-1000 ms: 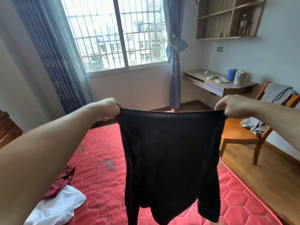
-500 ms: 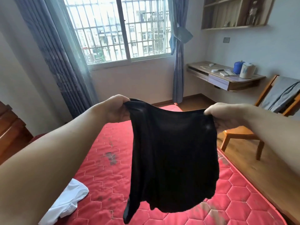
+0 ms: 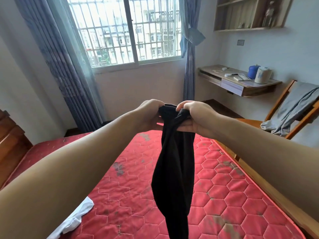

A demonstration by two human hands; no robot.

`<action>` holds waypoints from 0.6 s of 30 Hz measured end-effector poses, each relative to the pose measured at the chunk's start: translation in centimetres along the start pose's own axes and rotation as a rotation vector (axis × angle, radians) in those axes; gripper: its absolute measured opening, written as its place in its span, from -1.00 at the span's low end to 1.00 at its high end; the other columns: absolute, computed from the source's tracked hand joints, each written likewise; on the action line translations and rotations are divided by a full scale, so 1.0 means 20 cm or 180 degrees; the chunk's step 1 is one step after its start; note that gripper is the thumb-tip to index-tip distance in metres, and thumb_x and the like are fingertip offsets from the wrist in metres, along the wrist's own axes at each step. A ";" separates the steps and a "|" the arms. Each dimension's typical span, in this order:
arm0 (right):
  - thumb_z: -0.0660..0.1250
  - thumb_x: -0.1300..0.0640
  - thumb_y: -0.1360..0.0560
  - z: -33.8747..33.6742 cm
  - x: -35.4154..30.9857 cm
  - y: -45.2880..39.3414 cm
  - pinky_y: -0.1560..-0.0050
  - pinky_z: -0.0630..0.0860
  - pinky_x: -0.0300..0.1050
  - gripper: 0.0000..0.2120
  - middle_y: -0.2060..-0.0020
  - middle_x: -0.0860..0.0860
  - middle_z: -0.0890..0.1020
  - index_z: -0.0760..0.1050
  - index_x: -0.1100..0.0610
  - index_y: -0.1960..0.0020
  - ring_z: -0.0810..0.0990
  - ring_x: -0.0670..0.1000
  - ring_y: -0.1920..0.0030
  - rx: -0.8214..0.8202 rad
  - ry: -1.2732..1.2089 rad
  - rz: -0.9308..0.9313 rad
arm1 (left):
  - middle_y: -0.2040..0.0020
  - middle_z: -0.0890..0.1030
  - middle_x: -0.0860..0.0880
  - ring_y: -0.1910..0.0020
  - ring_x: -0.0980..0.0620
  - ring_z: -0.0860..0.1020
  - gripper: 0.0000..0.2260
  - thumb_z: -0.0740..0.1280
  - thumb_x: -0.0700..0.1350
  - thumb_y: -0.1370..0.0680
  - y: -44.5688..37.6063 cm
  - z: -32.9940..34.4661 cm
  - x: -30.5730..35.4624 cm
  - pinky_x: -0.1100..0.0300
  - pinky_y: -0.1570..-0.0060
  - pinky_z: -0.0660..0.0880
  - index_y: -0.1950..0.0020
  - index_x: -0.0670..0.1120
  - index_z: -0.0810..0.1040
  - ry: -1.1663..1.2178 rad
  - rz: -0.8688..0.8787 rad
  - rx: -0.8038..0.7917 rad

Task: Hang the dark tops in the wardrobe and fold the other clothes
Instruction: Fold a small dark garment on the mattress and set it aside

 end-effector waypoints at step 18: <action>0.39 0.01 -0.49 -0.17 -0.11 0.00 0.23 0.50 -0.15 -0.80 0.28 0.02 0.58 0.66 0.10 0.23 0.55 -0.05 0.30 0.0111 0.2878 -0.1341 | 0.05 0.66 -0.01 0.04 0.07 0.61 -0.83 0.27 -0.22 -0.62 0.02 0.12 -0.05 0.22 -0.03 0.55 -0.14 -0.14 0.63 -0.0948 0.0869 -0.0615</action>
Point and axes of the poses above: each hand's wrist, its own y-axis away from the middle knuckle, its own z-axis out of the palm, x = y × z, the point moved 4 cm from there along -y, towards the middle knuckle
